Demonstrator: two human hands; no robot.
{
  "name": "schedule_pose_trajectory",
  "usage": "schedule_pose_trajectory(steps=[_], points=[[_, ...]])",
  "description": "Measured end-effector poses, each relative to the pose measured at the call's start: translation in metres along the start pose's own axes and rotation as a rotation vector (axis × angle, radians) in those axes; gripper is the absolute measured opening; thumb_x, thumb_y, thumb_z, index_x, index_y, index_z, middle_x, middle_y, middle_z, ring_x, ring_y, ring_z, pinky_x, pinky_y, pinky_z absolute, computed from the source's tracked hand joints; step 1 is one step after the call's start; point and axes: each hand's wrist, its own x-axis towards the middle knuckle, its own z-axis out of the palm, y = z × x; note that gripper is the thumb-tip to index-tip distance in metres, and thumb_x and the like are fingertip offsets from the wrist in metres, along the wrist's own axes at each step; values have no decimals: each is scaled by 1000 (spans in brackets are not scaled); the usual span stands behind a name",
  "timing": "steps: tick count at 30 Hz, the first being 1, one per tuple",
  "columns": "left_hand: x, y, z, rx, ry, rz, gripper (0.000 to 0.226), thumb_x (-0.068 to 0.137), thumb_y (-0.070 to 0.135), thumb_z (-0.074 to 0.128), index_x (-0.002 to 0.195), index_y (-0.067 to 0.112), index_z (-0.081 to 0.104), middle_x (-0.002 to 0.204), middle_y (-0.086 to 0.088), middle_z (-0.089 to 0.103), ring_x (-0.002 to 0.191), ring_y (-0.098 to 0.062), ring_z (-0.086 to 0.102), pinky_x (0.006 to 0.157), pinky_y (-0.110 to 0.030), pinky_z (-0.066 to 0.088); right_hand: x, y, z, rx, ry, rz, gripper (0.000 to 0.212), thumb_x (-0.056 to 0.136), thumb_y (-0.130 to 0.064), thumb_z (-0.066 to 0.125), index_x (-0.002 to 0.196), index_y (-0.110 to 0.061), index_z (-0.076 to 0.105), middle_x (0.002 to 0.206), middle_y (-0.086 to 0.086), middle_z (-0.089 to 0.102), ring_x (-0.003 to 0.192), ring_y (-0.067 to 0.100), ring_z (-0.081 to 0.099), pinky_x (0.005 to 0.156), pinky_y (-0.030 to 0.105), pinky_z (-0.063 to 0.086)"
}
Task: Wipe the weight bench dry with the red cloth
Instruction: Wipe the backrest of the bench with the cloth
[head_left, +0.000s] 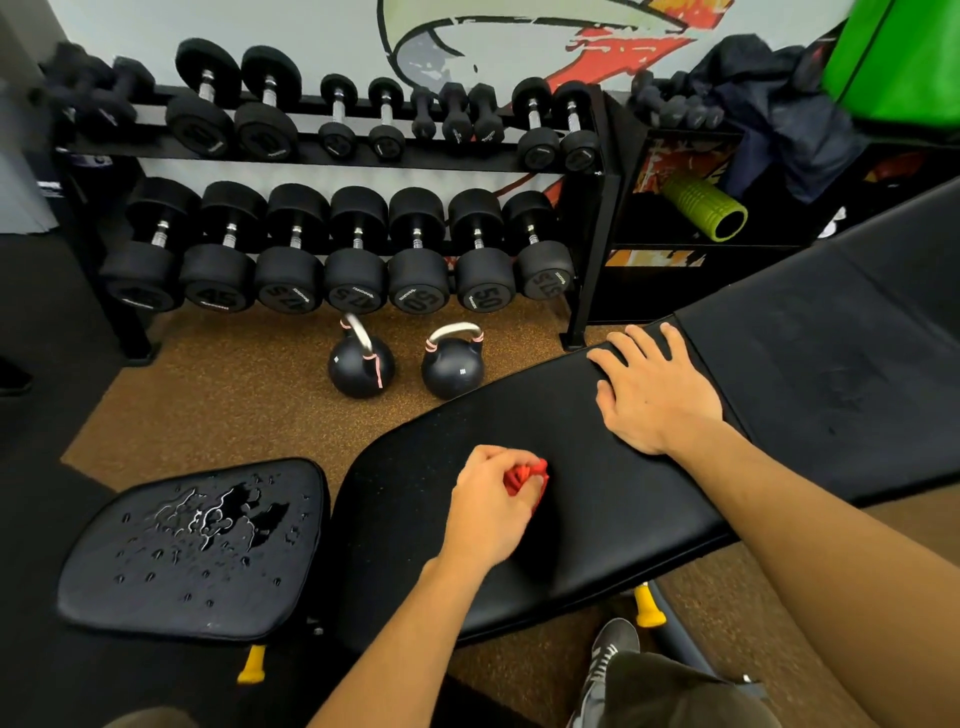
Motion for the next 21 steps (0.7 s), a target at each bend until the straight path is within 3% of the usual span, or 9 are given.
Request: schedule_pose_trajectory(steps=[2, 5, 10, 12, 15, 18, 21], points=[[-14, -8, -7, 2, -57, 7, 15, 94, 34, 73, 106, 43, 73, 115, 21, 54, 104, 10, 53, 83, -2, 36, -4, -1, -3, 36, 75, -34, 60, 100, -43, 22, 150, -21, 47, 158, 7, 44, 152, 28, 30, 126, 55, 13], [-18, -18, -21, -6, -109, -43, 16, 93, 36, 73, 105, 46, 71, 117, 19, 56, 106, 2, 54, 93, -15, 37, -21, -12, -5, 121, 179, -96, 54, 96, -42, 35, 137, -19, 59, 142, 6, 57, 143, 28, 44, 124, 53, 21], [-24, 1, -3, 52, 13, -58, 19, 96, 34, 68, 114, 39, 71, 119, 13, 53, 104, -5, 57, 94, -24, 47, -72, -68, 10, 143, 195, -226, 43, 93, -37, 41, 118, -20, 72, 126, 4, 66, 130, 28, 56, 117, 46, 25], [-36, 4, 3, 50, -4, -13, 22, 97, 32, 67, 118, 38, 70, 120, 14, 52, 104, -3, 56, 94, -20, 47, -86, -81, 16, 144, 166, -226, 43, 91, -35, 42, 115, -20, 74, 125, 4, 68, 127, 27, 59, 115, 45, 26], [-57, -6, -7, 32, -79, 29, 21, 95, 35, 69, 116, 41, 71, 121, 16, 57, 109, 3, 52, 90, -9, 34, -99, -91, 21, 142, 130, -206, 39, 89, -34, 51, 118, -20, 73, 126, 4, 67, 125, 27, 60, 114, 44, 26], [-88, -24, -18, -121, 34, -21, 17, 93, 35, 73, 106, 45, 72, 114, 20, 60, 109, 10, 54, 91, -6, 38, -106, -101, 23, 117, 77, -208, 37, 88, -34, 61, 119, -20, 72, 125, 4, 68, 124, 26, 61, 116, 45, 37], [-121, -48, -18, -234, 149, -122, 17, 92, 29, 74, 100, 44, 71, 112, 18, 61, 105, 12, 56, 90, -10, 44, -108, -115, 24, 117, 22, -219, 38, 91, -34, 57, 124, -19, 70, 128, 5, 66, 125, 27, 59, 115, 47, 40]])
